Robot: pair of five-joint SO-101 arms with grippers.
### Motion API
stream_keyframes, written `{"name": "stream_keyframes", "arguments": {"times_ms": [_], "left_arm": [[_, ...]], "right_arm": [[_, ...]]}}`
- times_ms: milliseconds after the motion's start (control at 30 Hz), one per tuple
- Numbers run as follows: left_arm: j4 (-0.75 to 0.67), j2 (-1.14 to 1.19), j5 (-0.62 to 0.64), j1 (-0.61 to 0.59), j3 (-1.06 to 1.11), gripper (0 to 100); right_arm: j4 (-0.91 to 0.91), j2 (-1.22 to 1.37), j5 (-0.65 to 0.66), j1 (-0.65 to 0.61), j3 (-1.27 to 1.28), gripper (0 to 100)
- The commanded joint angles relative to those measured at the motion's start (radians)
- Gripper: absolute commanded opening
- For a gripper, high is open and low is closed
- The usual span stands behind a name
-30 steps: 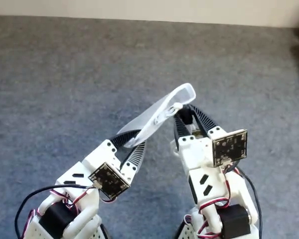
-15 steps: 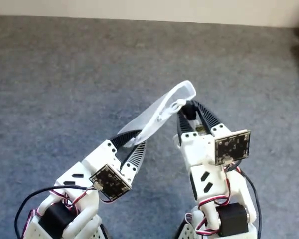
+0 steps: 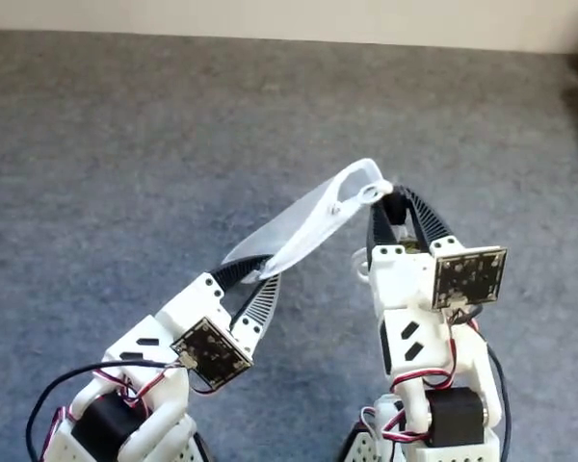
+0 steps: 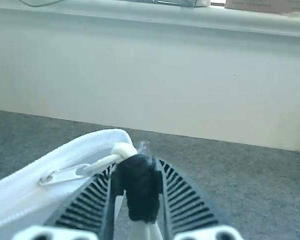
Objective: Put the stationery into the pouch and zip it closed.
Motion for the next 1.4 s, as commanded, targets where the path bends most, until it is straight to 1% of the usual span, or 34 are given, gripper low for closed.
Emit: {"name": "stream_keyframes", "arguments": {"times_ms": [0, 67, 267, 400, 567, 800, 967, 1133, 1367], "left_arm": [[0.037, 0.004, -0.003, -0.039, -0.025, 0], [0.037, 0.004, -0.003, -0.041, -0.025, 0], [0.037, 0.004, -0.003, -0.044, -0.025, 0], [0.038, 0.004, -0.003, -0.045, -0.027, 0], [0.038, 0.004, -0.003, -0.045, -0.027, 0], [0.038, 0.004, -0.003, -0.045, -0.027, 0], [0.038, 0.004, -0.003, -0.045, -0.027, 0], [0.038, 0.004, -0.003, -0.047, -0.027, 0], [0.038, 0.004, -0.003, -0.047, -0.027, 0]], "right_arm": [[-0.01, -0.01, 0.017, 0.047, -0.035, 0.5], [-0.021, -0.005, 0.029, 0.059, -0.031, 0.5], [-0.143, -0.004, 0.034, 0.125, 0.038, 0.5], [-0.159, -0.004, 0.038, 0.186, 0.042, 0.5], [-0.168, -0.004, 0.126, 0.202, 0.053, 0.5], [-0.239, -0.002, 0.255, 0.203, 0.119, 0.5], [-0.239, -0.002, 0.344, 0.223, 0.134, 0.5], [-0.239, -0.002, 0.391, 0.3, 0.14, 0.5], [-0.239, -0.002, 0.411, 0.348, 0.134, 0.5]]}}
